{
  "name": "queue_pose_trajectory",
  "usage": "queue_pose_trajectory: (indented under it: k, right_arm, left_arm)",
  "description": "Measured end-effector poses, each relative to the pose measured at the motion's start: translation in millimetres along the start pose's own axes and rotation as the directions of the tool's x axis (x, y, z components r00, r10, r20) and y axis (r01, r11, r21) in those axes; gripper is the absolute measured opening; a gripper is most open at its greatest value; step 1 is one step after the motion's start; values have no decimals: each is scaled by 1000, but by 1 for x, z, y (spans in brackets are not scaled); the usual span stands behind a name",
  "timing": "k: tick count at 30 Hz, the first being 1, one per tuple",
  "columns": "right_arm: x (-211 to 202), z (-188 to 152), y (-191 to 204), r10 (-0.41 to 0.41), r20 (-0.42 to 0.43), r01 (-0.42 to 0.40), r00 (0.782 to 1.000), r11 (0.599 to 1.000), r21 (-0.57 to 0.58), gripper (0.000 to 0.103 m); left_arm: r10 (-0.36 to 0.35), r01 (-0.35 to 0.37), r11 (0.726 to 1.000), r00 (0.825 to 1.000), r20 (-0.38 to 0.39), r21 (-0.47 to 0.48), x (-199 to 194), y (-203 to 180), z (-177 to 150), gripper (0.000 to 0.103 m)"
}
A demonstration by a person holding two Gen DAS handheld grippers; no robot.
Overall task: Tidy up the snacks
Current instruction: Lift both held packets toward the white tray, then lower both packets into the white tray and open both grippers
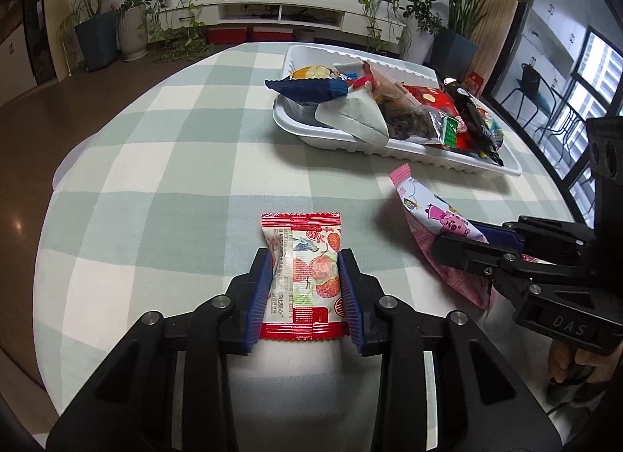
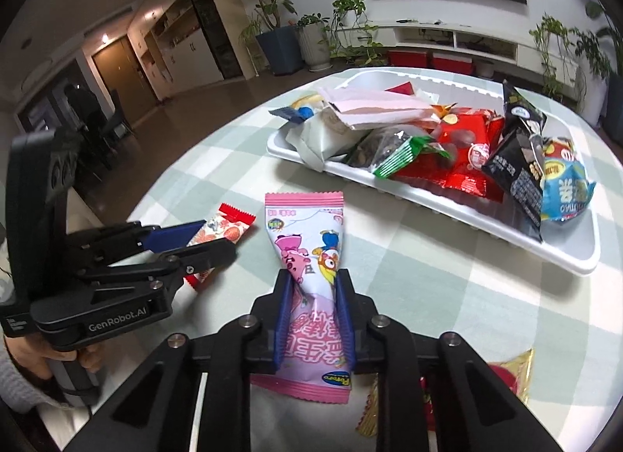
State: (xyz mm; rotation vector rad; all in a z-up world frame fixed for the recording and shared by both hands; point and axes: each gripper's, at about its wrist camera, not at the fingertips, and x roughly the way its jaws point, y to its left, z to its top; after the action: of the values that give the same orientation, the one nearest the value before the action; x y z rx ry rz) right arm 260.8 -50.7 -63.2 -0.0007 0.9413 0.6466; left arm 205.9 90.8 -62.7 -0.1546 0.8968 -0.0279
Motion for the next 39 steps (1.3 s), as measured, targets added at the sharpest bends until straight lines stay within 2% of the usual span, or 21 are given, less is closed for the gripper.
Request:
queue_pose_trajectory:
  k: [8, 16, 27, 39]
  right_arm:
    - [-8, 2, -10, 127, 37, -131, 991, 984, 122, 23]
    - [-17, 4, -16, 201, 89, -214, 976, 959, 188, 23]
    - [-36, 11, -25, 232, 181, -270, 956, 937, 224, 19]
    - [-57, 16, -51, 200, 267, -275, 943, 918, 285, 19]
  left_arm:
    - [-57, 58, 995, 998, 11, -81, -13, 15, -5, 32]
    - [-92, 98, 988, 994, 56, -119, -33, 21, -2, 32]
    - [-121, 134, 982, 987, 102, -130, -51, 16, 9, 32]
    - [-152, 165, 981, 980, 132, -99, -58, 4, 34, 32]
